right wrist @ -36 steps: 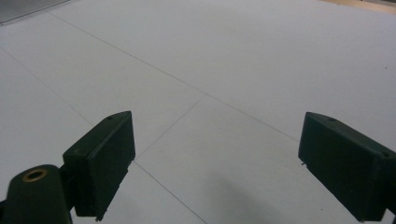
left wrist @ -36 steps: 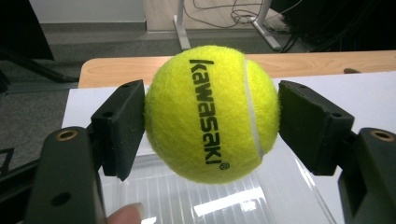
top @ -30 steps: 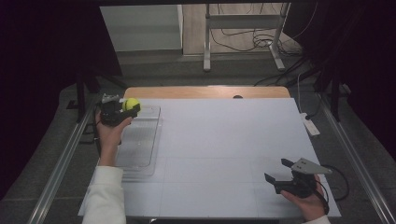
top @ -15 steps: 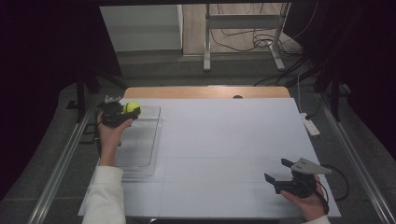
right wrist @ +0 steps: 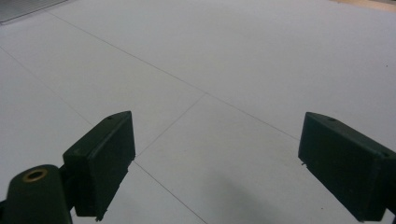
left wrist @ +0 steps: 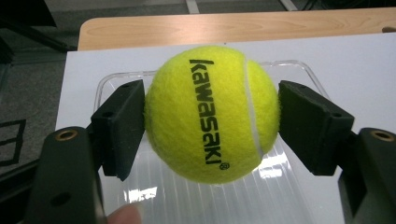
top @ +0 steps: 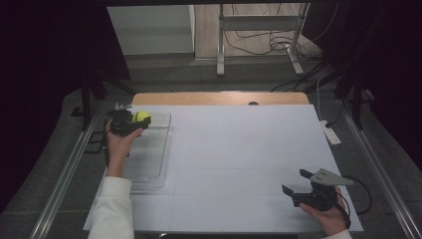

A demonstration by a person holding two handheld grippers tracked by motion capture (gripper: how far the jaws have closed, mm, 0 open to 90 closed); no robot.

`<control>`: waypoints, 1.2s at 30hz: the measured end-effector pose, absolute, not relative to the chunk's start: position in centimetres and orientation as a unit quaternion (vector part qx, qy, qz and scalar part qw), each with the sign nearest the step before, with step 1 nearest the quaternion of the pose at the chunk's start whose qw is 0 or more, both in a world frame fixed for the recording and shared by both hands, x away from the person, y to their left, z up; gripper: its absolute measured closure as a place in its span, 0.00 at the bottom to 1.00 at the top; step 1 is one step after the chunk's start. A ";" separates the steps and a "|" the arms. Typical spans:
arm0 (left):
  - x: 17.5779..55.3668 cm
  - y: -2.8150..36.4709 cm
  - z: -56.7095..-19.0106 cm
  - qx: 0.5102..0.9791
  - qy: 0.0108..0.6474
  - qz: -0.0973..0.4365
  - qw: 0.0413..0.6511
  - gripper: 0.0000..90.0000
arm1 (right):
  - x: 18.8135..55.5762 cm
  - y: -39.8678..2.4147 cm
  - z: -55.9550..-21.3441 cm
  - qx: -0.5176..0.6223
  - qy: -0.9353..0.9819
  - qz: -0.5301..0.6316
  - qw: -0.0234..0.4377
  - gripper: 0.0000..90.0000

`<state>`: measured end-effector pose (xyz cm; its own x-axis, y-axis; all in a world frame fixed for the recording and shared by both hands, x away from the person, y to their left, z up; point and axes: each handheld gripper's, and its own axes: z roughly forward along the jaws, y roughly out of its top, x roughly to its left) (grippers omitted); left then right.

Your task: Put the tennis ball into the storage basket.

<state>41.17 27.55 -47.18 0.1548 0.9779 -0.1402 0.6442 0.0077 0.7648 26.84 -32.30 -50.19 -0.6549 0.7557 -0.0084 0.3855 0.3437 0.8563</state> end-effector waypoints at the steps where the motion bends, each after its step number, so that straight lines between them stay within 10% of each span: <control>1: 41.2 27.6 -47.2 0.668 0.608 0.228 0.362 0.30 | 26.8 -32.3 -50.2 0.359 0.793 0.447 0.207 0.13; 36: 42.2 27.4 -48.8 0.692 0.611 0.232 0.307 0.30 | 26.8 -32.3 -50.2 0.359 0.794 0.445 0.207 0.13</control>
